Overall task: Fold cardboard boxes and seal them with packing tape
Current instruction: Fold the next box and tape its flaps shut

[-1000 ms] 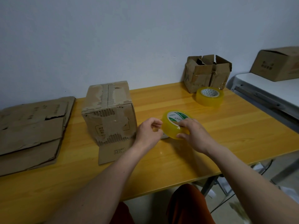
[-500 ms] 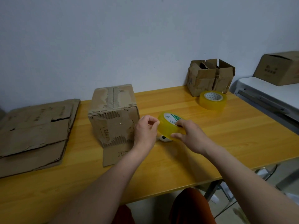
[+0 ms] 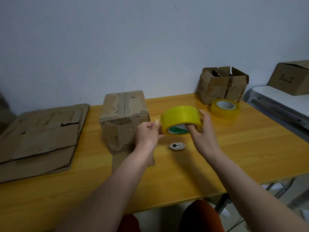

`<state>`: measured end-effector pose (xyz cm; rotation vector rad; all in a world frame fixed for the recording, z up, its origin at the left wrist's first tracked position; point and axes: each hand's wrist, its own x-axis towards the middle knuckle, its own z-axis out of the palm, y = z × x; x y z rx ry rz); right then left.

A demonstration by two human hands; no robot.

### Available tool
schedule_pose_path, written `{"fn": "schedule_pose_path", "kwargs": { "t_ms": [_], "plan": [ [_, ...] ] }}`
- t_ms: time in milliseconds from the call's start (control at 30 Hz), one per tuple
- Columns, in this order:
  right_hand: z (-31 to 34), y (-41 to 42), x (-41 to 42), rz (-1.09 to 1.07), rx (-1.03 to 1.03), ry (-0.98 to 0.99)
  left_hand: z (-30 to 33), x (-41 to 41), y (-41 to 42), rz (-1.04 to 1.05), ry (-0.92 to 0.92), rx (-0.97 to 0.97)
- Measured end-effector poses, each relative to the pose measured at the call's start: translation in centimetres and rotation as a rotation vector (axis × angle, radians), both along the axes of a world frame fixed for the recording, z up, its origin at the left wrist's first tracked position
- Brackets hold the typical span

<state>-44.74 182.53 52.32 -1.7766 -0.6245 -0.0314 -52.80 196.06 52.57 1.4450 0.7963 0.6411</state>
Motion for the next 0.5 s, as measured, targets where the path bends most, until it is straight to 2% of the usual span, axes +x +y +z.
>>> {"fn": "schedule_pose_path", "kwargs": {
  "t_ms": [167, 300, 500],
  "plan": [
    [-0.5, 0.8, 0.2, 0.061, 0.324, 0.356, 1.0, -1.3, -0.1, -0.044, -0.096, -0.152],
    [-0.4, 1.9, -0.6, 0.123, 0.429, 0.513, 1.6, -2.2, -0.1, -0.076, -0.126, -0.229],
    [0.6, 2.7, -1.3, 0.184, 0.365, 0.397, 1.8, -3.5, 0.5, -0.006, -0.077, -0.144]
  ]
}}
